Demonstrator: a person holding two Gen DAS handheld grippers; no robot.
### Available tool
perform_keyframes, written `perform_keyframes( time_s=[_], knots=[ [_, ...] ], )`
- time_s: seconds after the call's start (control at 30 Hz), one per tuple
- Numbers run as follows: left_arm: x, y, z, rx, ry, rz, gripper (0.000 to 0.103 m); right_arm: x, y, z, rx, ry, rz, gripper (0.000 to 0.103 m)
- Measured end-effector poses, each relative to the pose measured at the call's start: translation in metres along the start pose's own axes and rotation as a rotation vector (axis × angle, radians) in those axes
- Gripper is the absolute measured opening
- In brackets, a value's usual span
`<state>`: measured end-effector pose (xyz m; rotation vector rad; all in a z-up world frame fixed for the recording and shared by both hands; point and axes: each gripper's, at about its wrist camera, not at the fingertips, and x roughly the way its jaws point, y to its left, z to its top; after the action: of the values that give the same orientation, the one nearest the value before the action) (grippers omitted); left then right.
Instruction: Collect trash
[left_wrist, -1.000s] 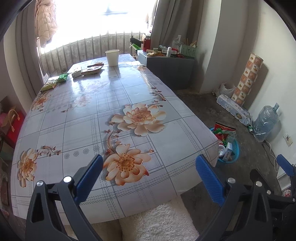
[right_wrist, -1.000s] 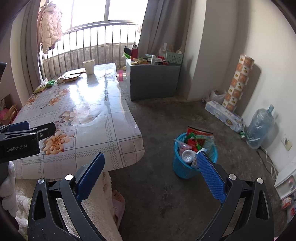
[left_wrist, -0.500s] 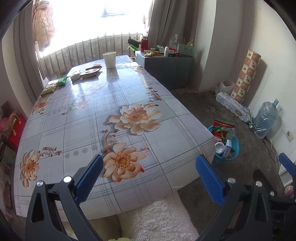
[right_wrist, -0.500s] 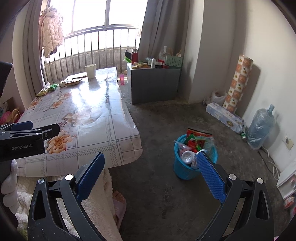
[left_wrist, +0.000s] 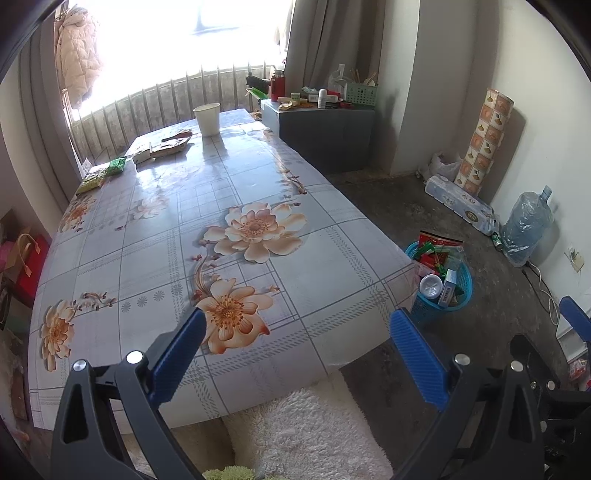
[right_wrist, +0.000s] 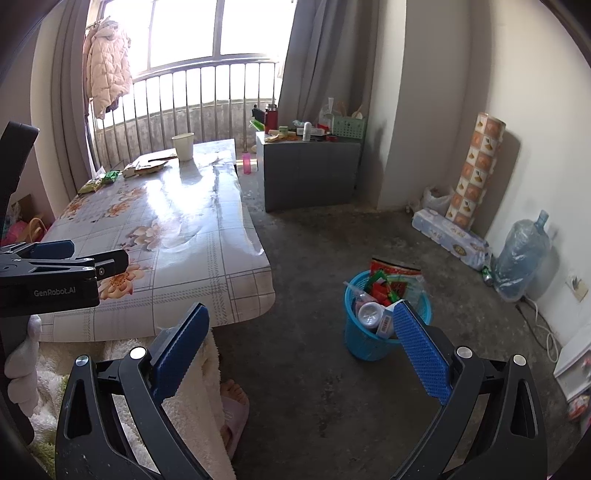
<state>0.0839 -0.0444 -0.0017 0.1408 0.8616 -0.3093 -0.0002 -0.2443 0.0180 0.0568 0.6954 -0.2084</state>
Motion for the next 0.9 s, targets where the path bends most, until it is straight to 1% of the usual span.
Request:
perform_keyframes(
  time_s=[0.33, 0.6, 0.8, 0.9],
  knots=[
    [0.0, -0.003, -0.001, 0.006, 0.002, 0.004, 0.098, -0.001, -0.002, -0.003, -0.014, -0.004, 0.012, 0.096],
    [0.0, -0.005, -0.002, 0.01, -0.003, 0.007, 0.098, -0.004, -0.007, -0.003, -0.015, -0.015, -0.003, 0.096],
    [-0.008, -0.009, 0.001, 0.026, -0.048, 0.022, 0.098, -0.009, -0.012, 0.0, 0.009, -0.027, 0.003, 0.096],
    [-0.01, -0.009, 0.004, 0.024, -0.057, 0.022, 0.098, -0.013, -0.011, 0.004, 0.011, -0.033, -0.001, 0.096]
  ],
)
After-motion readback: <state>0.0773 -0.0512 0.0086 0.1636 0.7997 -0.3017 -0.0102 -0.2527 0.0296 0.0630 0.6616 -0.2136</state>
